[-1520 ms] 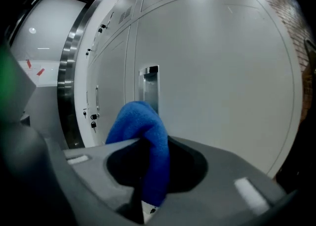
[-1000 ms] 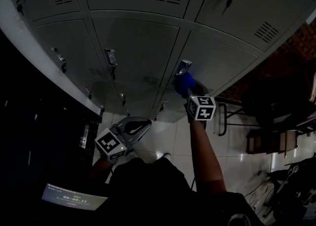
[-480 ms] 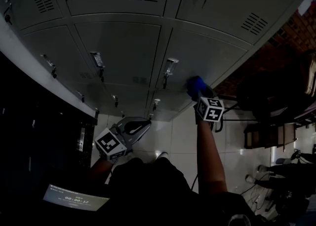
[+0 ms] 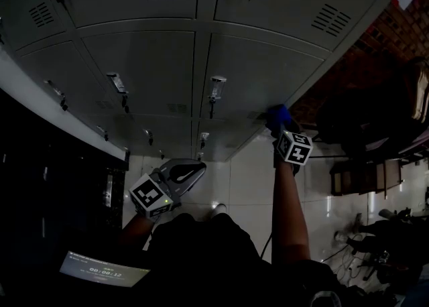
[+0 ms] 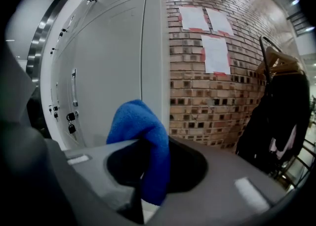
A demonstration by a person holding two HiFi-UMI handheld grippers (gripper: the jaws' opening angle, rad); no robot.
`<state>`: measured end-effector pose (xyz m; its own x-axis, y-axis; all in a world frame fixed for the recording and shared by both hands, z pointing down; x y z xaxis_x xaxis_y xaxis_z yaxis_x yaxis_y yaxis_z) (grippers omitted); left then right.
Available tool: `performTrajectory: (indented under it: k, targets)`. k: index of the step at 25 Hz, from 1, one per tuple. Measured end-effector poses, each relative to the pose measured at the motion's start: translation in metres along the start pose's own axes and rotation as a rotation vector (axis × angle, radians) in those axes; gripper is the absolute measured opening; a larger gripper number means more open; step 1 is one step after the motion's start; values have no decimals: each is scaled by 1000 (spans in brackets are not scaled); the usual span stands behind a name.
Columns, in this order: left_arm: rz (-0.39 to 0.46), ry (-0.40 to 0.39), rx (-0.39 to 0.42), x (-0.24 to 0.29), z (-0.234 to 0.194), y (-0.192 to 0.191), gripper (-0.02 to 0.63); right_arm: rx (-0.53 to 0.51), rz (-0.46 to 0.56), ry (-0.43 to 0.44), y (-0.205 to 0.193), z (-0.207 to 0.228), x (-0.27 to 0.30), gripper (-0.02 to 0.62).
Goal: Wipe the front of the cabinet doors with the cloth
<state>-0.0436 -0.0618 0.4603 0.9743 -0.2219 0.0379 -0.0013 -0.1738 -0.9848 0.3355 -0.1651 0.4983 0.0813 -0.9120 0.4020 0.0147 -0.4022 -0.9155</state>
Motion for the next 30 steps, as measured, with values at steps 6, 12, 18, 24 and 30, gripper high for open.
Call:
performTrajectory:
  k: [6, 12, 18, 24, 30]
  targets:
    - [-6, -5, -5, 9, 2, -4, 3, 23, 8, 5, -14, -6, -4, 69]
    - [-5, 1, -5, 7, 6, -6, 3, -8, -27, 119, -39, -74, -9, 69]
    - [-8, 23, -8, -8, 4, -8, 3, -62, -36, 271, -47, -151, -14, 69]
    - [-8, 46, -9, -29, 3, -7, 3, -92, -40, 361, -49, -207, -11, 69]
    - [-8, 70, -16, -48, 0, -5, 3, -78, -33, 357, -42, -230, 5, 69]
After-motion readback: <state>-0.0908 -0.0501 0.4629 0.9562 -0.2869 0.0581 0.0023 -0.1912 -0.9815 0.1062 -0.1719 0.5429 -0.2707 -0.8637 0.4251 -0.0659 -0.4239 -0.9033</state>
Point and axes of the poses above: the fingertips, and each gripper's own axes: x forward along the fingers, z to its right, y out of its top, the point moved 9 cm from there along -x, backward along the fingers, and after that the axes turned 6 degrees about -y, right-handed, at the moved point
